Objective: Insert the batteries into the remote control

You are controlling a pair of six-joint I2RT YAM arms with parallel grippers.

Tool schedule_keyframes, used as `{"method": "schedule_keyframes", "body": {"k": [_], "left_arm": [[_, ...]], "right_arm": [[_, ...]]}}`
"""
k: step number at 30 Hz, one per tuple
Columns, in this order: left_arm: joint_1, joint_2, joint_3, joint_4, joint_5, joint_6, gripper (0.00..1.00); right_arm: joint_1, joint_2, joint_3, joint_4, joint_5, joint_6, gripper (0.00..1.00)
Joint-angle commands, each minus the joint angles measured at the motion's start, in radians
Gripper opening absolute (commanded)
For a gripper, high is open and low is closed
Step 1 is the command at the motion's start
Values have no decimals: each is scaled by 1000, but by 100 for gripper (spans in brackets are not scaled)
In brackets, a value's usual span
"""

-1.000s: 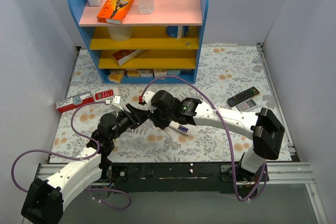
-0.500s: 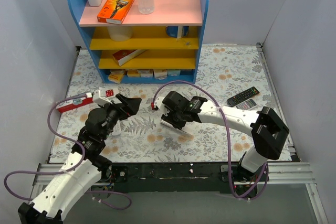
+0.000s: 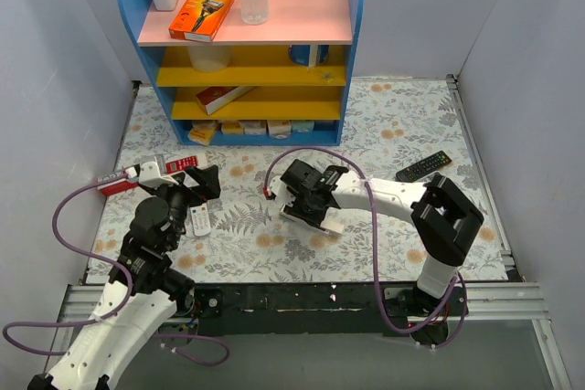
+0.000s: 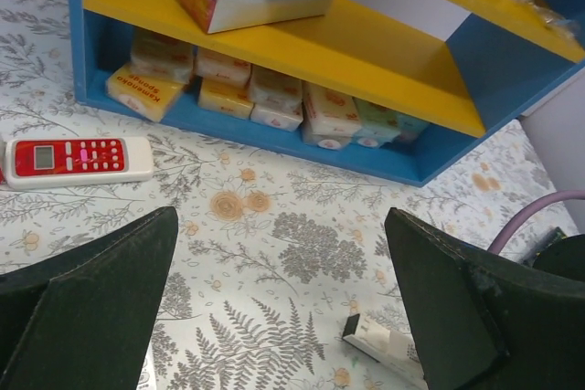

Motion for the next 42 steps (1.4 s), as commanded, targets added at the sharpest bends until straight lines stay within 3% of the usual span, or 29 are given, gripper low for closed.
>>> {"method": "schedule_keyframes", "body": {"k": [1,20,42], "left_arm": [[1,29,-10,-18,-47,64,98],[1,60,-7,-21,-26,58,98],[1,67,-8,-22,8,40,98]], "right_arm": [[-9,30,77,-19,-19,-37,23],[-18,134,226,-110,-22,62,28],[-20,171,226,-108,-41,100,34]]}}
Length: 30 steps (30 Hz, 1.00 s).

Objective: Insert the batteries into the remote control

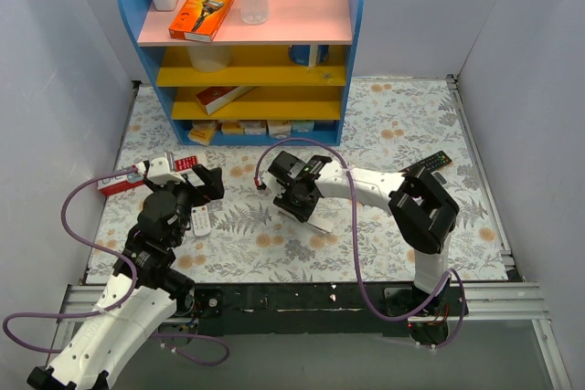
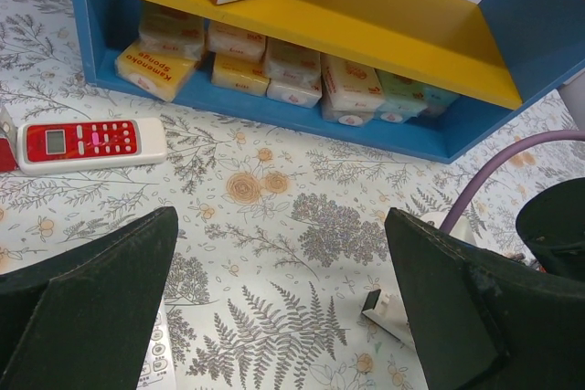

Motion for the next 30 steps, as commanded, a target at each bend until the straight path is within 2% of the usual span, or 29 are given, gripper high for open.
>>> {"method": "schedule_keyframes", "body": {"k": [1,30], "left_arm": [[1,5,-2,-6,15,0,98],[2,24,0,-2,27,0,98]], "right_arm": [[-7,7,29,-15,-16,10,35],[-8,18,47,-34,-27,54,47]]}}
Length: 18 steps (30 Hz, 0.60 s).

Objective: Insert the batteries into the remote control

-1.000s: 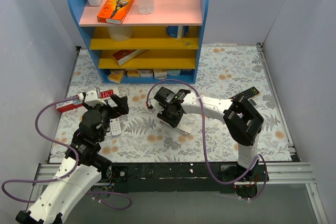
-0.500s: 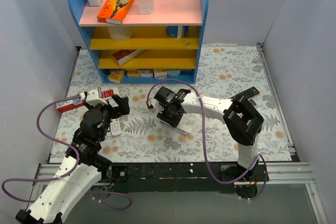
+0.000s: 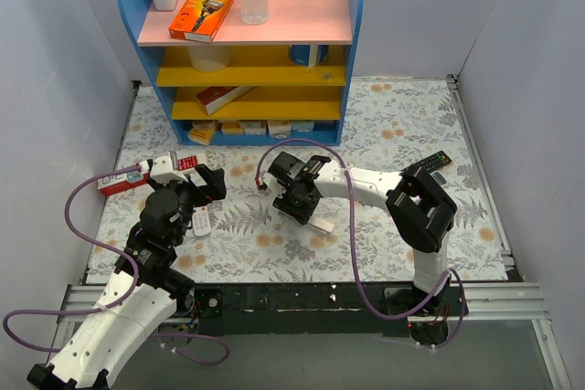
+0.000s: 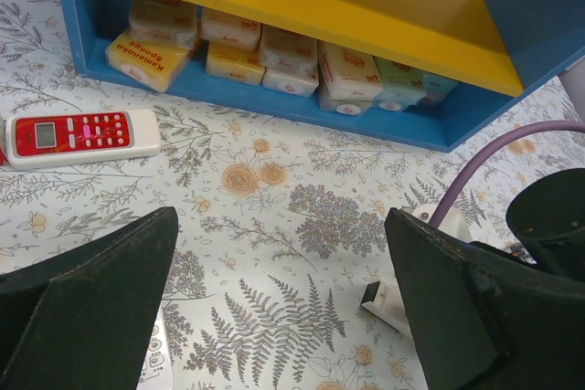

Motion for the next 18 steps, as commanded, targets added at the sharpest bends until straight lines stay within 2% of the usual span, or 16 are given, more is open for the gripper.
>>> {"method": "schedule_keyframes", "body": {"k": [1,18], "left_arm": [[2,3,0,2,4,3,98],[2,-5,-3,1,10,-5,98]], "right_arm": [[-4,-1,49,-31,-16,31,47],[-2,-29,58,-58,-50,68,47]]}}
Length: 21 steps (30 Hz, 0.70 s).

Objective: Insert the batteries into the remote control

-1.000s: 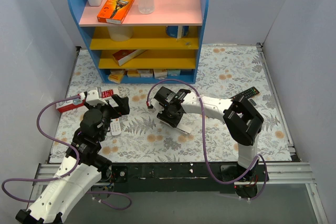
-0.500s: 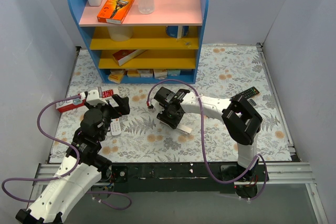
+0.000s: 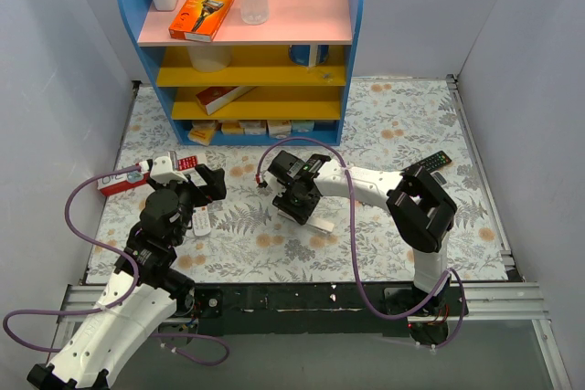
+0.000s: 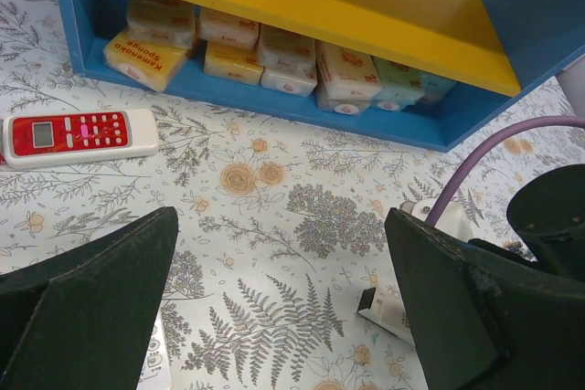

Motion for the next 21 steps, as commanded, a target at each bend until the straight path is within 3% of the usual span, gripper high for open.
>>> {"method": "schedule_keyframes", "body": {"k": [1,7,11,21], "left_arm": [[2,-5,-2,1,9,-2,98],[2,-3,-3,1,19,-8,98],[2,1,-2,-1,45,-28,98],[2,113,-26,7,247,-181,98]], "right_arm": [[0,-29,43,-38,-44,16,47],[1,-46,42,-41,-42,25,48],[1,-59,45,-38,-39,28,54],[-2,-167,9,6,-25,67,60]]}}
